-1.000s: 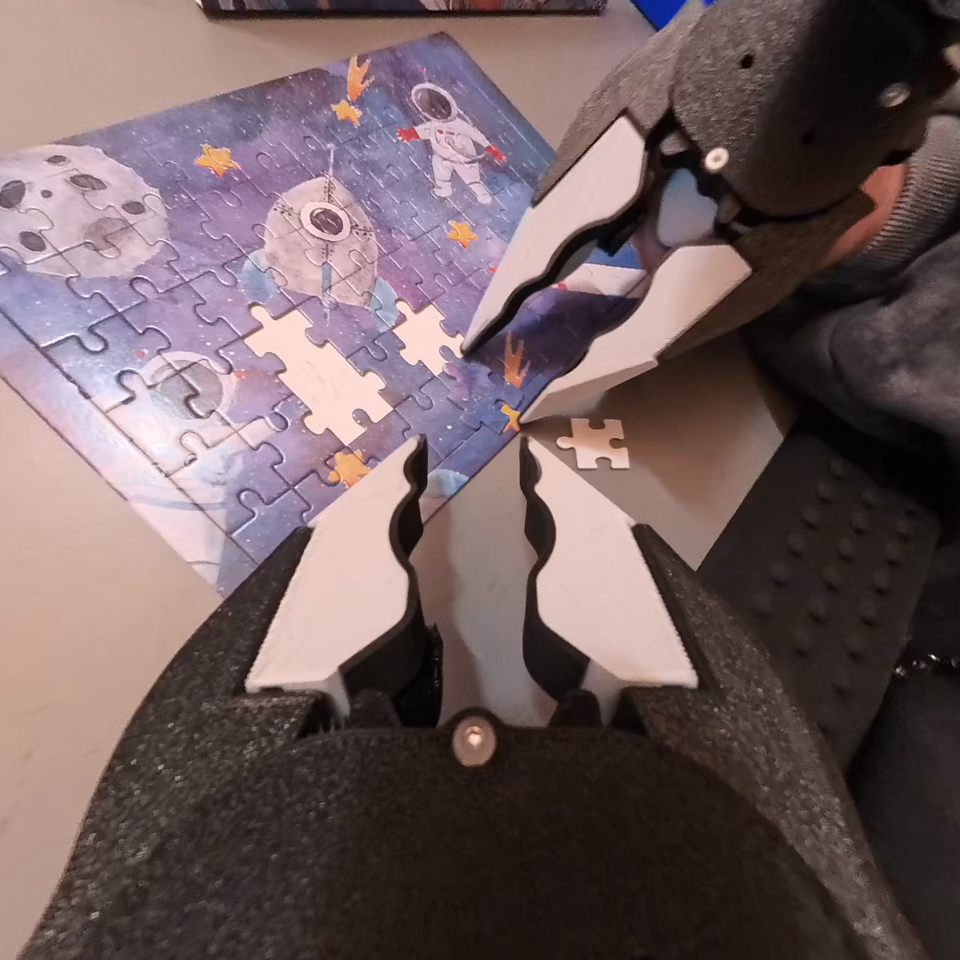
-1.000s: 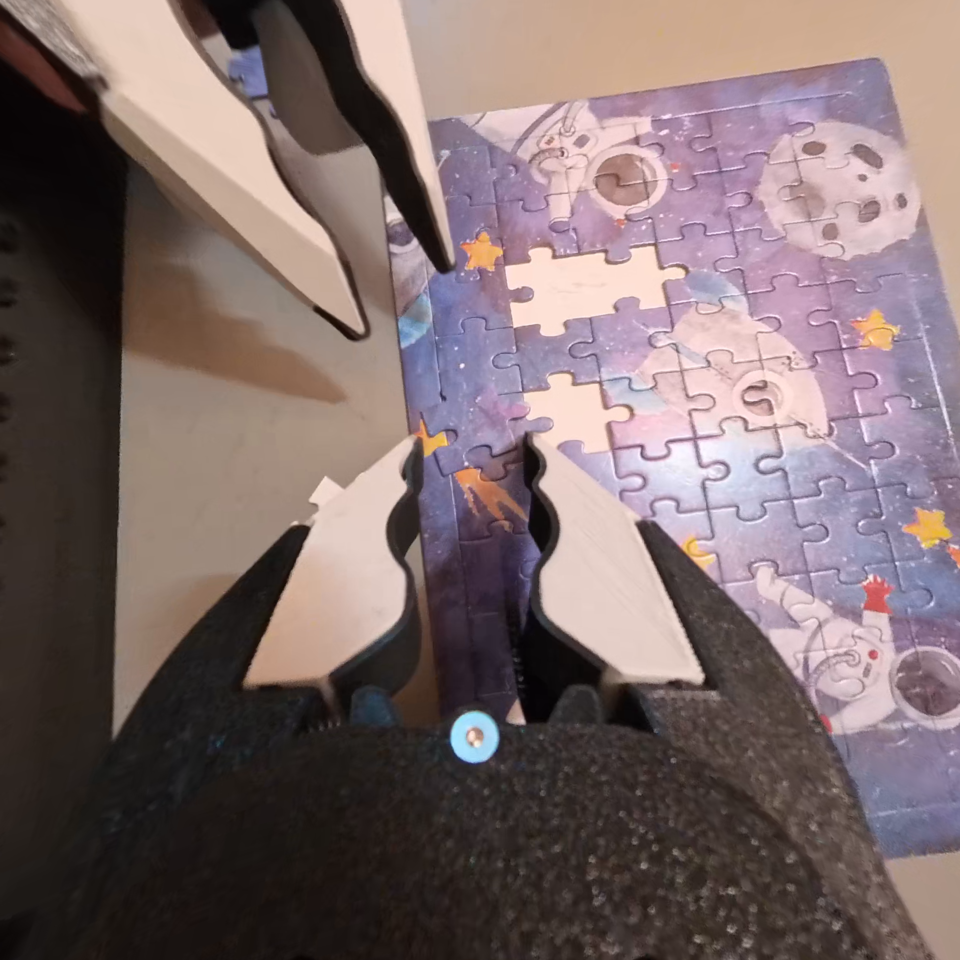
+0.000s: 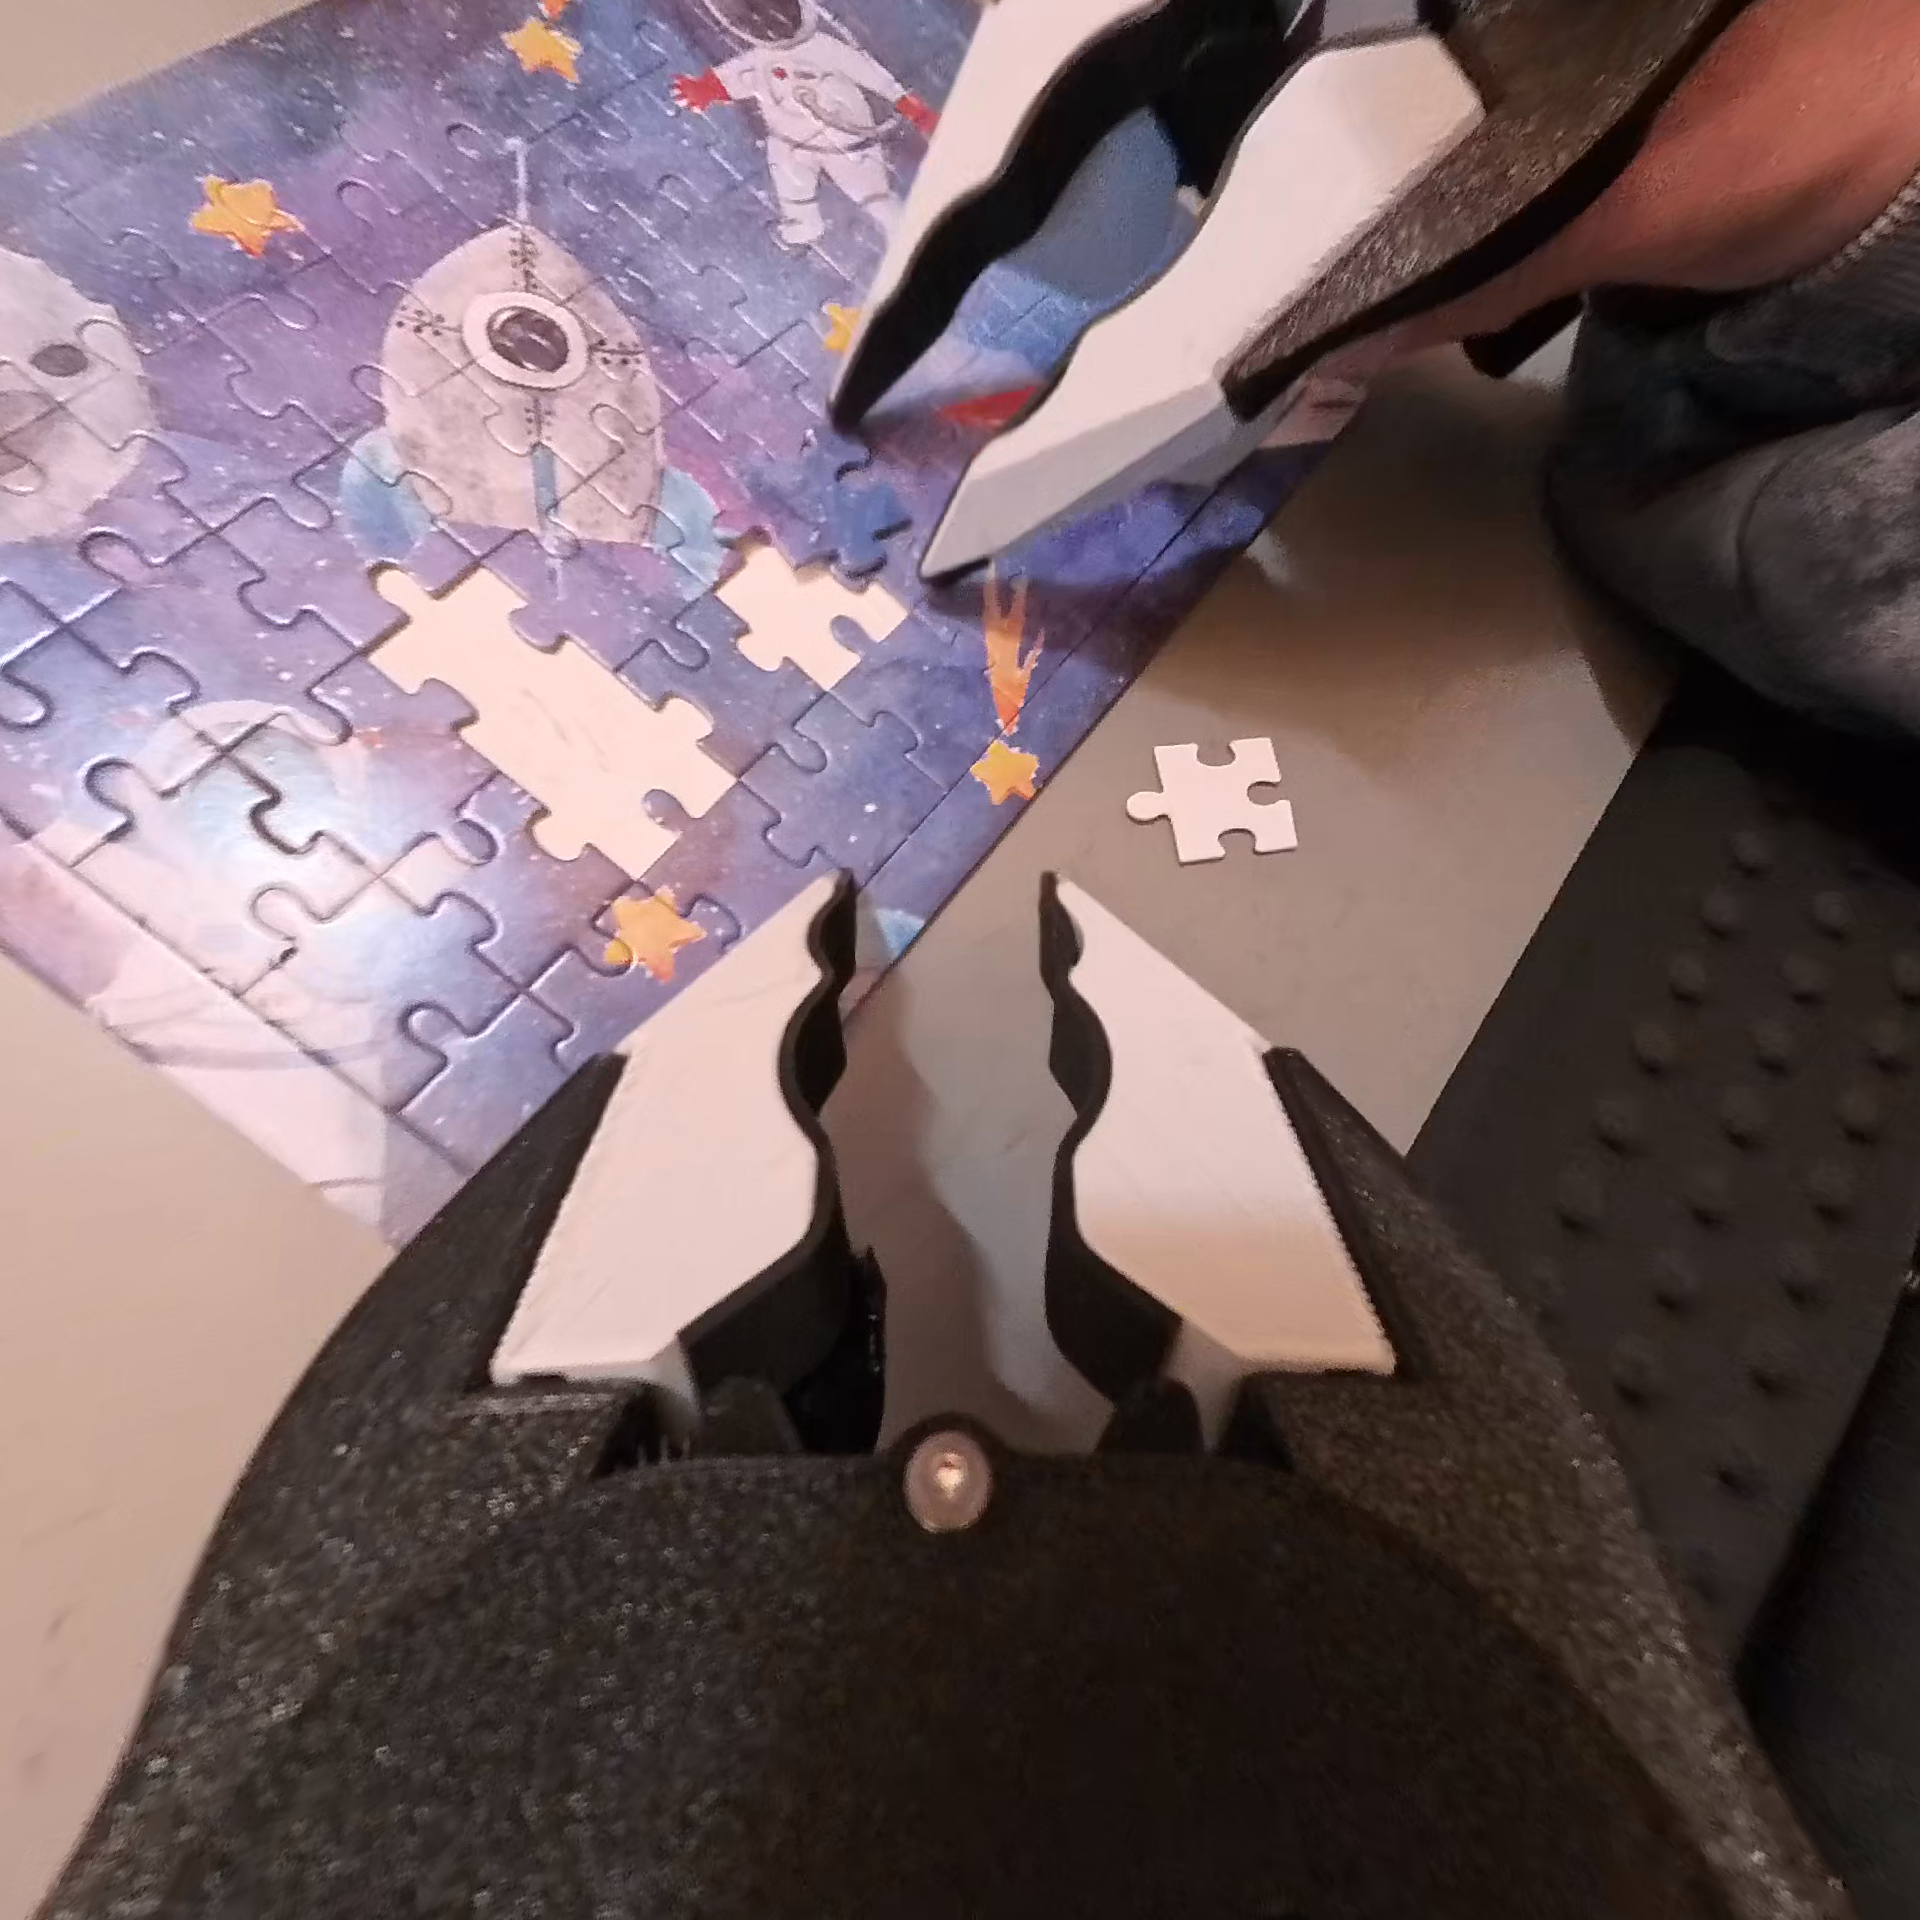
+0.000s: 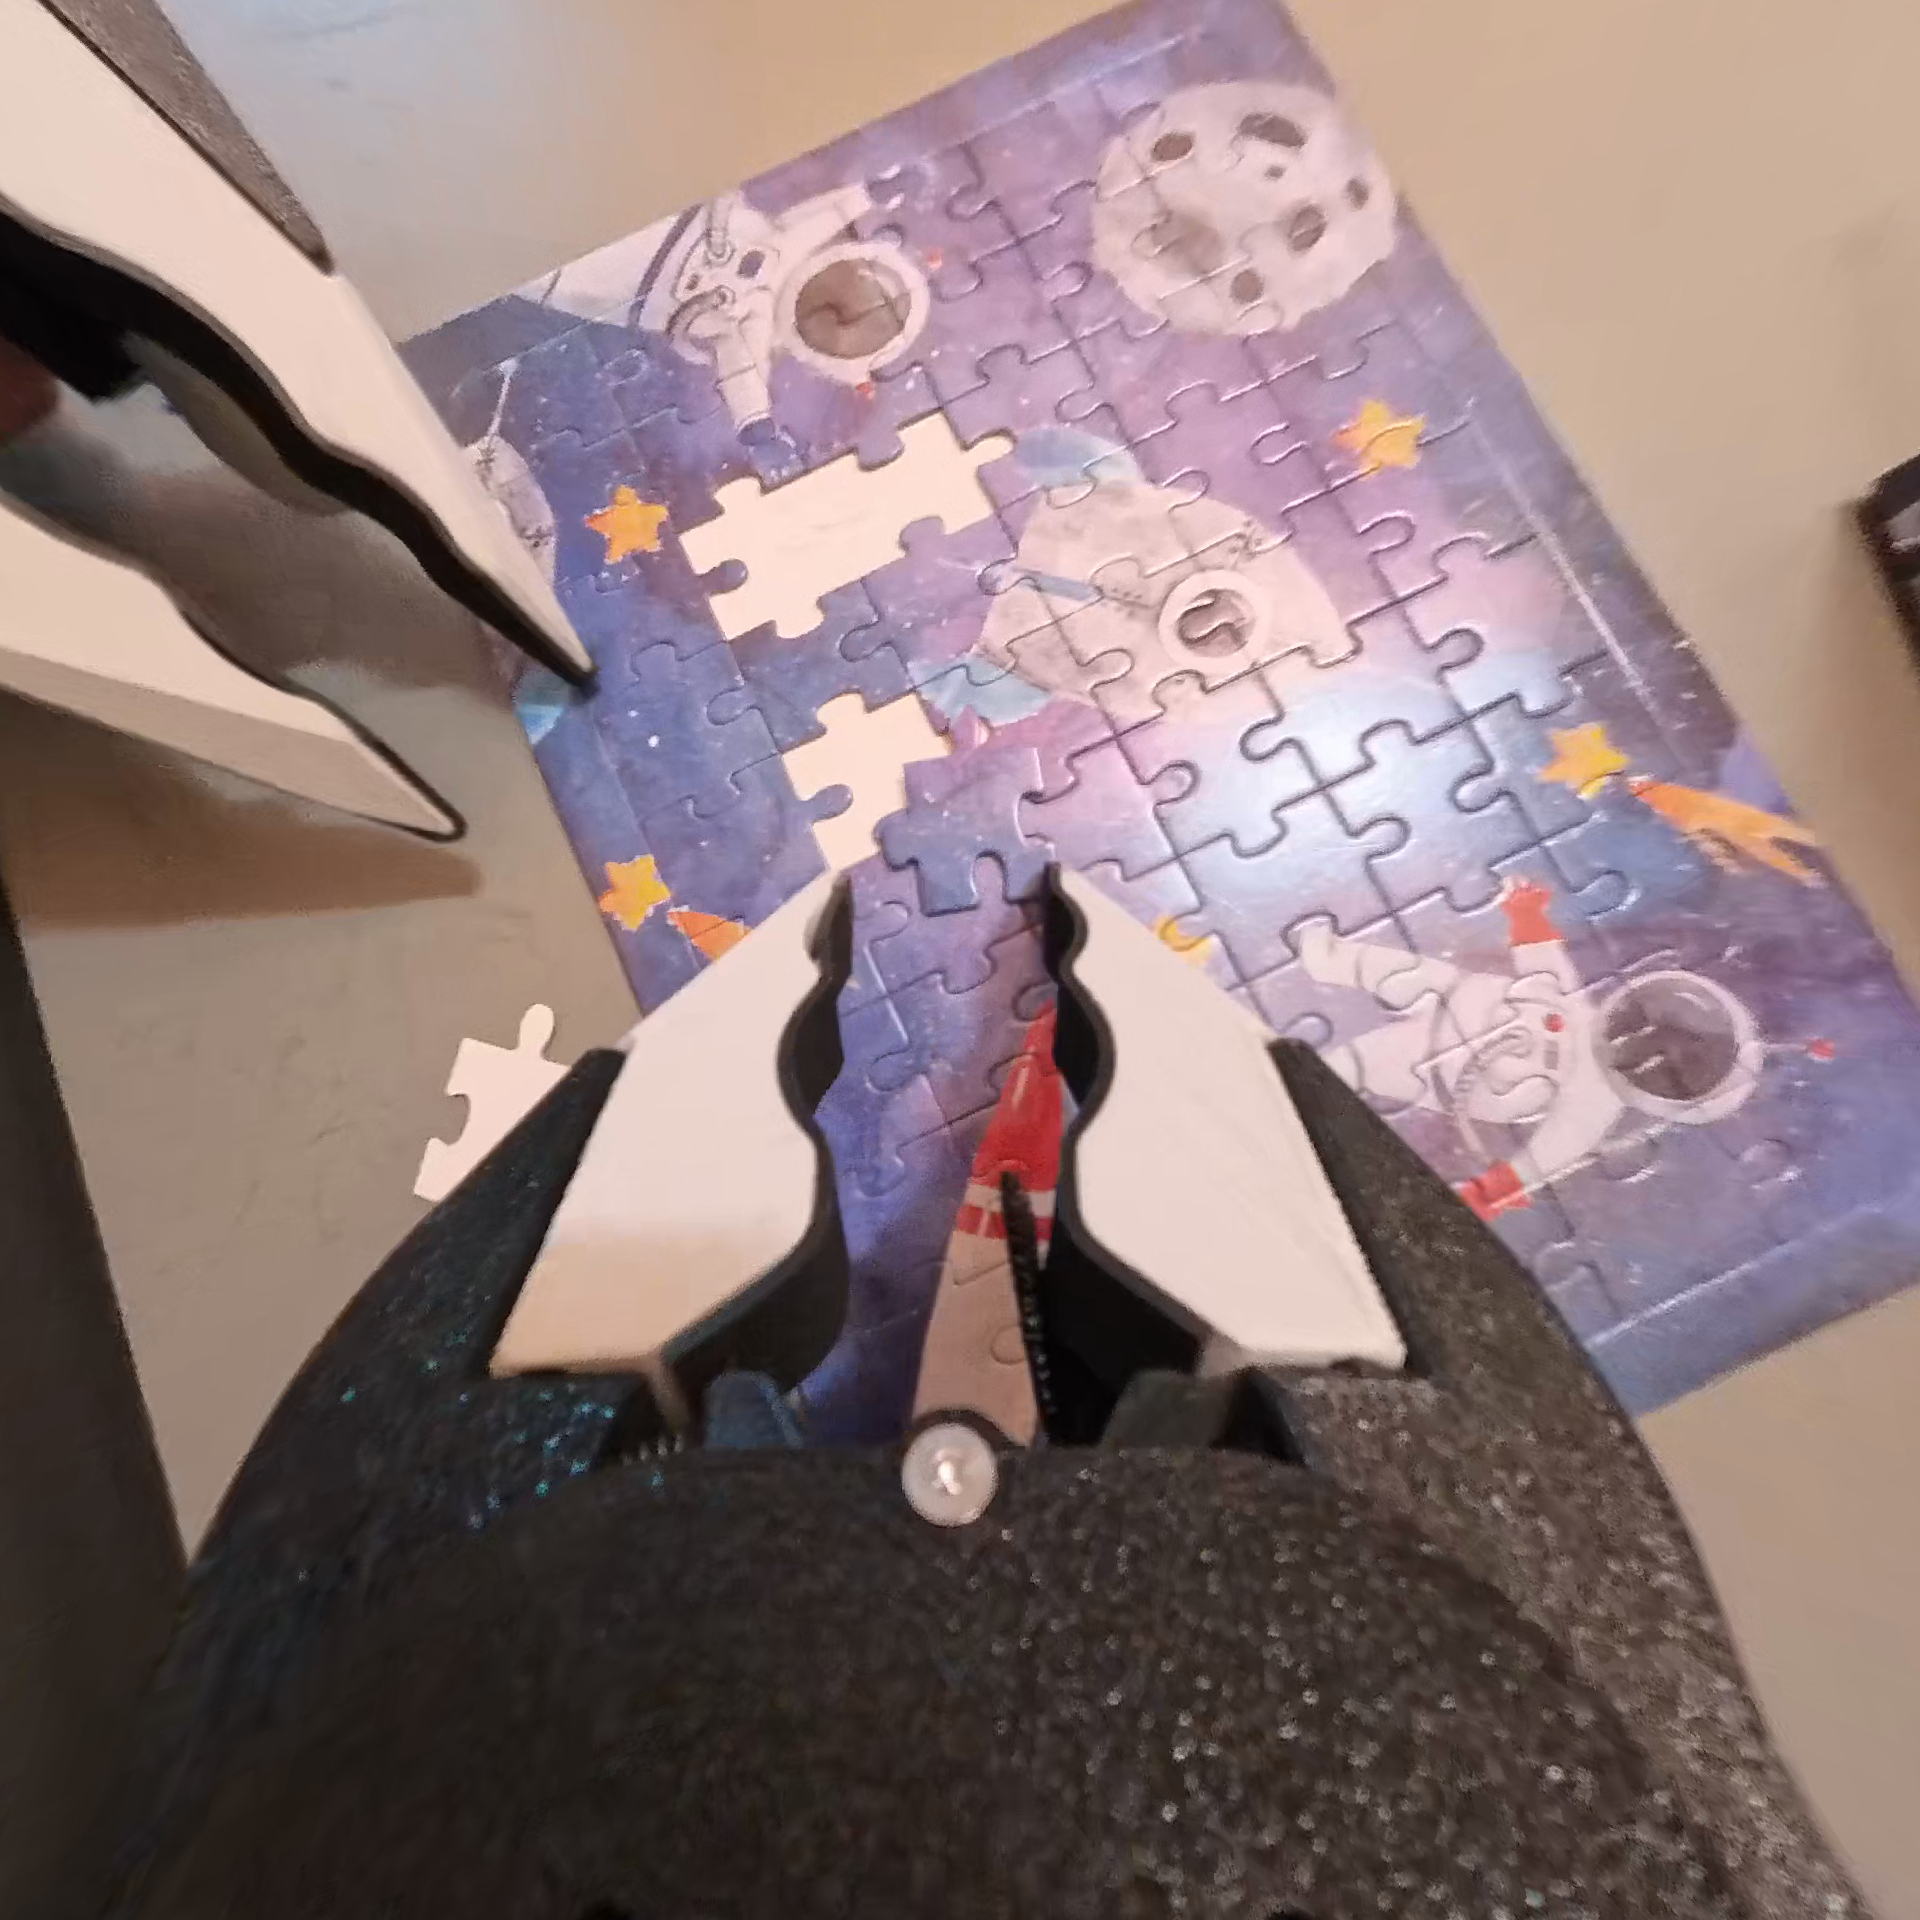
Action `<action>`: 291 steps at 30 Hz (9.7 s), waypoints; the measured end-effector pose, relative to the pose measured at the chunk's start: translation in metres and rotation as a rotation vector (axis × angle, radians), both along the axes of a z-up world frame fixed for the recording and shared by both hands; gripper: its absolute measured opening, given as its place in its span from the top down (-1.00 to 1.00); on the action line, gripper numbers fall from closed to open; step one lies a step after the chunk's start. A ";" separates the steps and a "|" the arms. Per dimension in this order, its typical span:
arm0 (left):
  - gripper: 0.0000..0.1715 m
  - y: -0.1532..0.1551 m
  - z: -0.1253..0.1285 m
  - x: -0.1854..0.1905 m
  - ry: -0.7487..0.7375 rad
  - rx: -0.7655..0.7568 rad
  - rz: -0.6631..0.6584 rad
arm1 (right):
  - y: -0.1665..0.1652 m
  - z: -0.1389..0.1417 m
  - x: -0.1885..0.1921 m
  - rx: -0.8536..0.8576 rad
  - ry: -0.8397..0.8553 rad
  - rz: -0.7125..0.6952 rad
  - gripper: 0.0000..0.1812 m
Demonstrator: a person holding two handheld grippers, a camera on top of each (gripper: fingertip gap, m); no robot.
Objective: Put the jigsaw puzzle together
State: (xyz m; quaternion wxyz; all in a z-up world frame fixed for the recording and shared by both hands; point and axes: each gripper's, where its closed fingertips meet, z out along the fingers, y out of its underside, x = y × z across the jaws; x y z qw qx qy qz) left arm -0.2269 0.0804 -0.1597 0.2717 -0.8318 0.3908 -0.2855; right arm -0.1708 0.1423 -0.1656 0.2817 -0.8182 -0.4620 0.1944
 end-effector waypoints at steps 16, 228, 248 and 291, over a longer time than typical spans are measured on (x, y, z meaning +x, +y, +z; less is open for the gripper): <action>0.60 0.010 -0.001 0.011 -0.021 -0.031 -0.004 | -0.021 0.010 -0.023 0.025 0.068 0.214 0.62; 0.69 0.067 -0.003 -0.018 0.103 -0.058 -0.258 | 0.046 -0.002 -0.065 0.082 0.048 -0.107 1.00; 0.68 0.001 0.020 -0.136 0.118 -0.042 -0.053 | 0.036 0.004 -0.075 0.101 0.024 -0.061 1.00; 0.53 -0.014 -0.002 -0.169 0.158 0.190 -0.217 | -0.060 0.027 -0.082 0.199 0.128 0.018 1.00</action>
